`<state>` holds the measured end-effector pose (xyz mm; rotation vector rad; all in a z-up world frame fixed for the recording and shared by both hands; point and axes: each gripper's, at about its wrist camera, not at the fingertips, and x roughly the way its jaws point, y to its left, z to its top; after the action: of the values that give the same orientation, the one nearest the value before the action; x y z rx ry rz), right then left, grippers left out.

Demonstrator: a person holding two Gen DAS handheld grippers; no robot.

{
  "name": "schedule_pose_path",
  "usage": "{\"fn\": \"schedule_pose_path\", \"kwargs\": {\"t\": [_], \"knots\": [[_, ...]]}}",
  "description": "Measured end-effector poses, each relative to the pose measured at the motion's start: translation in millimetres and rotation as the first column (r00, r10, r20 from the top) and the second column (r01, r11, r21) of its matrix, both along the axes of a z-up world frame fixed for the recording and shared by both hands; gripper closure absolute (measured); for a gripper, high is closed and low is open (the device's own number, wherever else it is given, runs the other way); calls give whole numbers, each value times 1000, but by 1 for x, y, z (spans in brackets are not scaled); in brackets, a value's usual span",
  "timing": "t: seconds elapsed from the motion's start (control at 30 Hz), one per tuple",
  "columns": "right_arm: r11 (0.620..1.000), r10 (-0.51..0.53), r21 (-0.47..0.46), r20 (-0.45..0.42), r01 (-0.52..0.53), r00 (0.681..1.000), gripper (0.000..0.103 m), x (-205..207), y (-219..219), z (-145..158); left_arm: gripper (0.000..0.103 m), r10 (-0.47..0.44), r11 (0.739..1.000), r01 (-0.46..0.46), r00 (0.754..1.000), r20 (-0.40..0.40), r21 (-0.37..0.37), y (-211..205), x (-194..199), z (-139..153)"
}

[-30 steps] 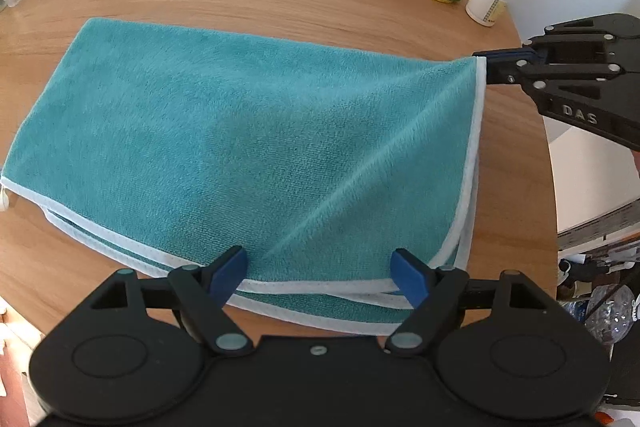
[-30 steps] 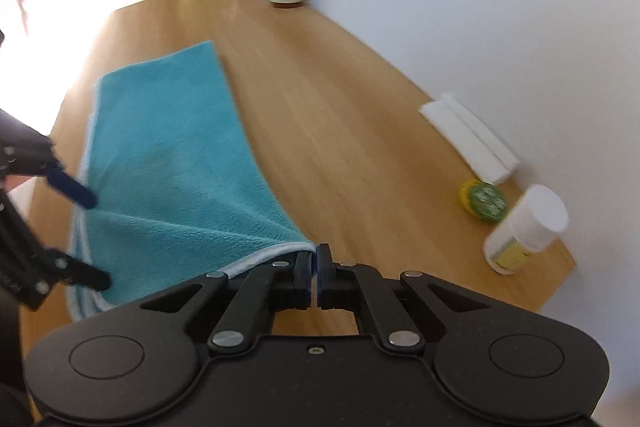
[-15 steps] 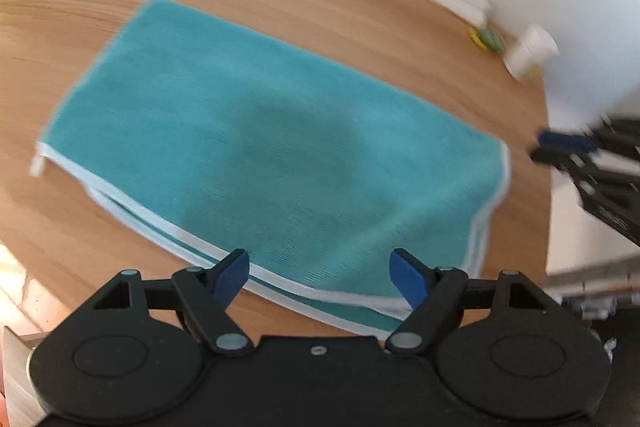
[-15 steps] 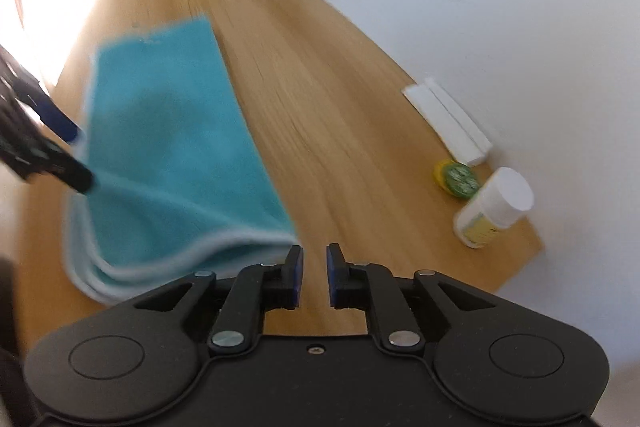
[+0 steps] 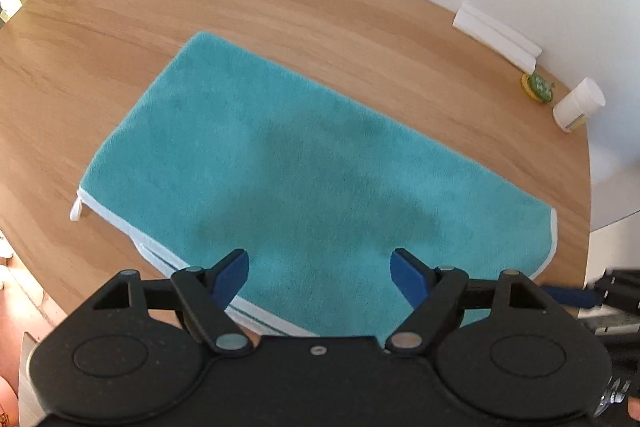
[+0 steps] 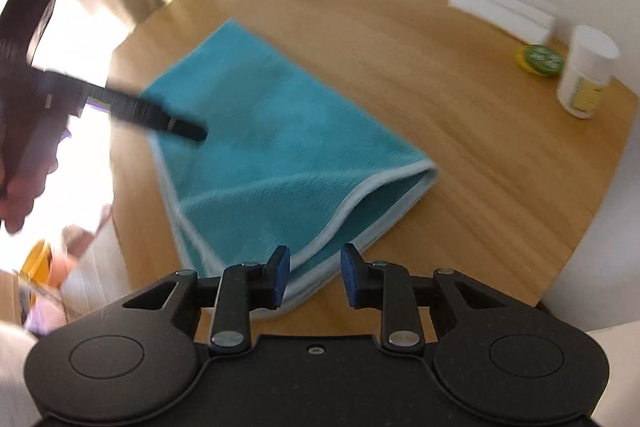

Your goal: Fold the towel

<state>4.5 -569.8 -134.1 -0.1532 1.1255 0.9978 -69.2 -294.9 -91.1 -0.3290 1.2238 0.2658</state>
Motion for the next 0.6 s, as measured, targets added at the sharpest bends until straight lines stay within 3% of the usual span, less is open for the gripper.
{"fn": "schedule_pose_path", "kwargs": {"t": [0.2,0.27,0.3,0.53,0.6], "knots": [[996,-57,56,-101,63,993,73,22,8,-15,23,-8,1000,8,1000,-17,1,-5,-2,-4],[993,-58,89,-171,74,984,98,23,9,-19,23,-2,1000,2,1000,-19,1,-5,-1,-4],[992,-59,95,-185,78,981,101,23,9,-20,23,1,1000,-1,1000,-19,-1,-5,-1,-4],[962,-83,207,-406,179,910,101,19,-12,-10,23,0,999,0,1000,1,-37,-3,3,9],[943,-107,234,-458,236,882,101,23,-20,-13,23,-35,999,35,999,13,33,-8,7,11]]}}
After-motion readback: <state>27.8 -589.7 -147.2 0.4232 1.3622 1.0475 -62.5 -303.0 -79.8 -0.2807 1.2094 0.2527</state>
